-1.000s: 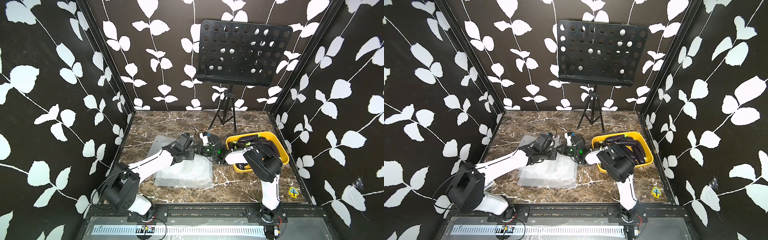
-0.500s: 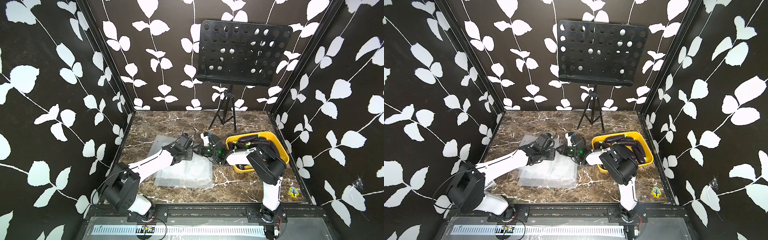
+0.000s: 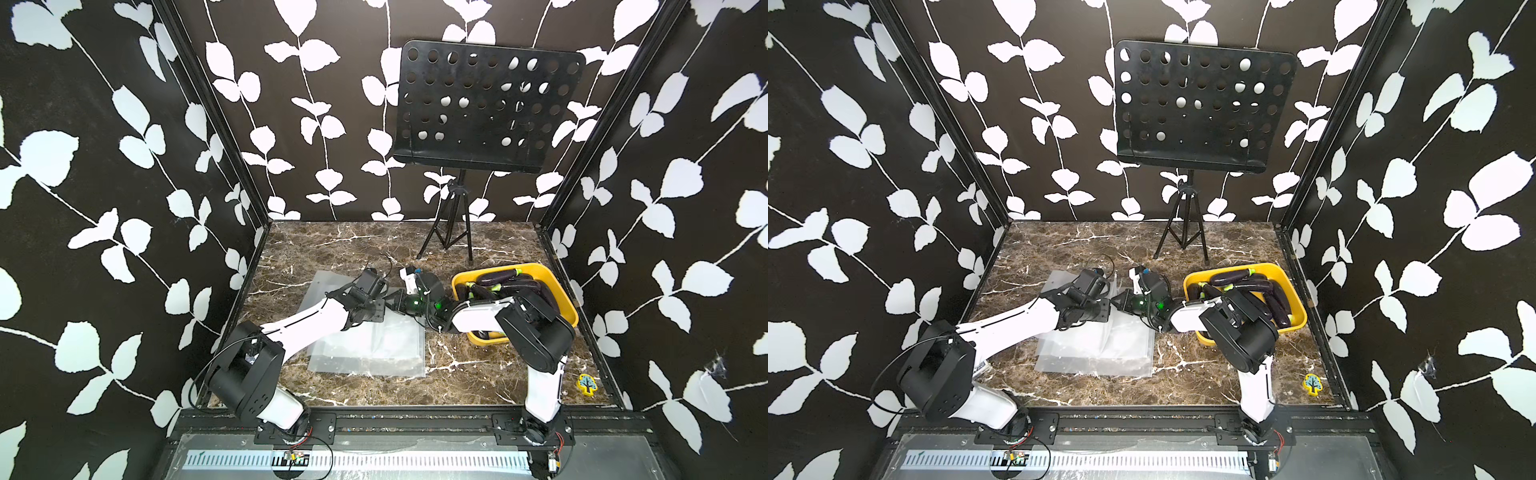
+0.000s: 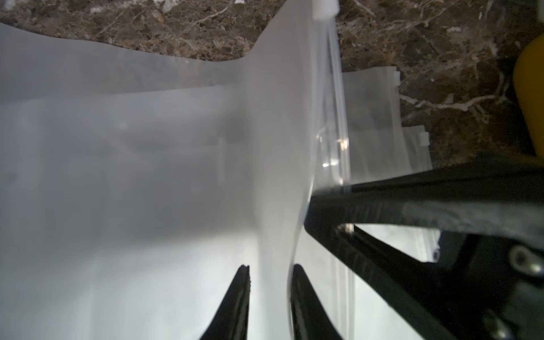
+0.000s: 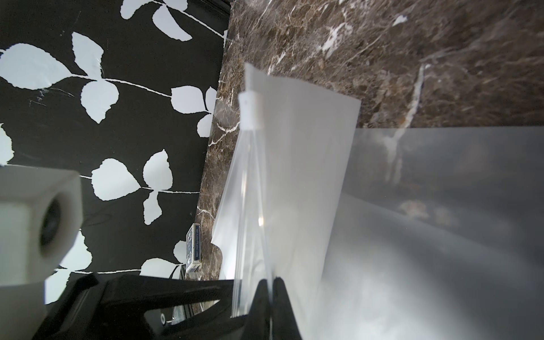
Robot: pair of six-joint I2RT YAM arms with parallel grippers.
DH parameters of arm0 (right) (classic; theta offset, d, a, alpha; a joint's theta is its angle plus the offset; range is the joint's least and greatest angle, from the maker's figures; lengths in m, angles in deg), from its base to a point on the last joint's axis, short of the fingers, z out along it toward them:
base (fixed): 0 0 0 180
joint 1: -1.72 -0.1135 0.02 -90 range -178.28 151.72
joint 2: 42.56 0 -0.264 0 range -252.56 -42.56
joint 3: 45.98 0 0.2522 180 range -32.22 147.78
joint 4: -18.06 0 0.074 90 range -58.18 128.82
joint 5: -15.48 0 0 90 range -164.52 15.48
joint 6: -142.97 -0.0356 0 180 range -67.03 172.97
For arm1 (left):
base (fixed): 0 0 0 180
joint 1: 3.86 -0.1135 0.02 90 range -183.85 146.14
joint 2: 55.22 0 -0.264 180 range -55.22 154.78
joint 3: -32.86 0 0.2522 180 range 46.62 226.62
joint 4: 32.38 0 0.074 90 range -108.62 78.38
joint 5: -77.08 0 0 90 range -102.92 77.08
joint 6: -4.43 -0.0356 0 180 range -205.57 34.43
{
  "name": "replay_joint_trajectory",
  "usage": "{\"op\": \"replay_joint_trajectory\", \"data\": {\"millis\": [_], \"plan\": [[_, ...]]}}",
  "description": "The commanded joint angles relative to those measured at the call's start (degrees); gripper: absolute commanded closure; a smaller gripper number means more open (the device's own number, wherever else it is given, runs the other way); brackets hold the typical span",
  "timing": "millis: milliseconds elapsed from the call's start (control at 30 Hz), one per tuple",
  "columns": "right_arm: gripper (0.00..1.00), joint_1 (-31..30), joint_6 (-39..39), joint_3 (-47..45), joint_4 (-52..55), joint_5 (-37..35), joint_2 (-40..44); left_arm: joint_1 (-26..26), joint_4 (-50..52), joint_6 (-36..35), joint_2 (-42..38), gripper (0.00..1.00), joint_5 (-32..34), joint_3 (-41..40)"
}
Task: Place the eggplant in a zip-top bag and seal the zipper
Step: Open the zipper food storage bag.
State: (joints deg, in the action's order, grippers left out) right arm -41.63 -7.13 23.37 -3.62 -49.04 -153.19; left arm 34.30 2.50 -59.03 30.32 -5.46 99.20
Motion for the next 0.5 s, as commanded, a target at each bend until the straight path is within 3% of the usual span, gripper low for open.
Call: {"op": "replay_joint_trajectory", "data": {"millis": [0, 367, 467], "plan": [[1.00, -0.3, -1.8, -0.6, -2.5, -0.4, 2.0, -0.2, 1.4, -0.2, 0.7, 0.73, -0.3, 0.5], [1.00, -0.4, -3.1, -1.1, -4.1, -0.2, 3.4, -0.2, 0.0, -0.8, 4.2, 0.76, -0.9, 0.9], [1.00, -0.4, -2.9, -1.2, -3.4, -0.4, 3.6, -0.1, -1.0, -0.3, 3.9, 0.89, -1.5, 0.7]]}}
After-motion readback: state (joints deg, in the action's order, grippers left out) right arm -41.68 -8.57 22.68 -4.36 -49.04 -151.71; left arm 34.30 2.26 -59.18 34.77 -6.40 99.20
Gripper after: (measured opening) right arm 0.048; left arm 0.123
